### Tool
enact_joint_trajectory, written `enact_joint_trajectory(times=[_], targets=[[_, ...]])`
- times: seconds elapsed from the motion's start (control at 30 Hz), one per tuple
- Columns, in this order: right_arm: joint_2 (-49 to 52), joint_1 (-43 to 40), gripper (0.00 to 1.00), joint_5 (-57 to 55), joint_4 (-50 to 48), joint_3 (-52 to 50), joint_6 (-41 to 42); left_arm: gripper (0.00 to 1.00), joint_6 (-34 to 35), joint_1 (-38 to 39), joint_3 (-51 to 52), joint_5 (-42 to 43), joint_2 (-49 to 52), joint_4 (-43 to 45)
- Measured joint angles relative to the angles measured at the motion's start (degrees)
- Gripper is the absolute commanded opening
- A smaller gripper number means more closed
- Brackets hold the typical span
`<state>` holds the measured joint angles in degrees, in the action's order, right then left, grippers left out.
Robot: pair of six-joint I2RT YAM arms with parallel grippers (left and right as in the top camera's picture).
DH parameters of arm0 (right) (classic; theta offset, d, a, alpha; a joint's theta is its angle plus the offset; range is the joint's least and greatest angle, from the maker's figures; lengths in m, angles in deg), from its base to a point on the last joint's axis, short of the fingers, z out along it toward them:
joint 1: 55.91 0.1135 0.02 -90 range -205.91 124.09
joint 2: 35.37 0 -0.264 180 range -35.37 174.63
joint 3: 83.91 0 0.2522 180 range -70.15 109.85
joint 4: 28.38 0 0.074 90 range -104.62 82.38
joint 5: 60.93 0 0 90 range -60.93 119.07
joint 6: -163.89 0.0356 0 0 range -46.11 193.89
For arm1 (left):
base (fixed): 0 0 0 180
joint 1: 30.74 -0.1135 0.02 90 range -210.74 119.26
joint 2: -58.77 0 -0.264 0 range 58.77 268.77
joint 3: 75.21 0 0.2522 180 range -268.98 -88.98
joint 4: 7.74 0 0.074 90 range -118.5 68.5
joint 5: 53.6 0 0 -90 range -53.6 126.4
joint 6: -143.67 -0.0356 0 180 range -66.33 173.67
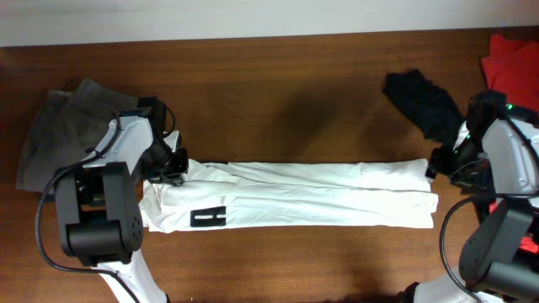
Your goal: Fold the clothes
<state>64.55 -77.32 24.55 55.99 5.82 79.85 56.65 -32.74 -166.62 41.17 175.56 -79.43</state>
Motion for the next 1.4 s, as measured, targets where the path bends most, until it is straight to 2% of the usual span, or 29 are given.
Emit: enact_joint_trajectory(times=[0.3, 0.57, 0.8, 0.87, 1.0, 1.13, 1.17, 1.2, 1.4], targets=[[0.0, 0.0, 0.8, 6.58, -15.74, -13.38, -2.43, 0.19, 0.07, 0.0, 0.02, 0.52, 0.0, 0.17], [0.02, 0.0, 0.81, 10.23, -23.96, -18.08, -3.61, 0.19, 0.07, 0.0, 0.02, 0.74, 0.0, 0.2], [0.66, 0.0, 0.79, 10.67, -26.27, -19.74, -3.85, 0.19, 0.07, 0.0, 0.02, 0.79, 0.0, 0.2], [0.7, -0.02, 0.73, 10.93, -26.27, -19.74, -3.85, 0.2, 0.07, 0.0, 0.02, 0.79, 0.0, 0.2], [0.83, -0.7, 0.5, 13.4, -26.16, -19.71, -5.35, 0.2, 0.07, 0.0, 0.02, 0.79, 0.0, 0.2], [1.33, -0.68, 0.14, 16.06, -25.94, -19.78, -6.25, 0.18, 0.07, 0.0, 0.02, 0.79, 0.0, 0.2], [1.49, -0.68, 0.07, 16.81, -25.9, -19.85, -6.16, 0.18, 0.09, 0.0, 0.02, 0.76, 0.0, 0.2], [1.62, -0.68, 0.04, 17.59, -25.83, -19.85, -6.12, 0.18, 0.07, -0.02, 0.02, 0.76, 0.0, 0.2], [2.03, -0.74, 0.04, 19.23, -23.82, -19.19, -6.03, 0.18, 0.04, -0.33, -1.53, 2.12, 0.9, -1.64]])
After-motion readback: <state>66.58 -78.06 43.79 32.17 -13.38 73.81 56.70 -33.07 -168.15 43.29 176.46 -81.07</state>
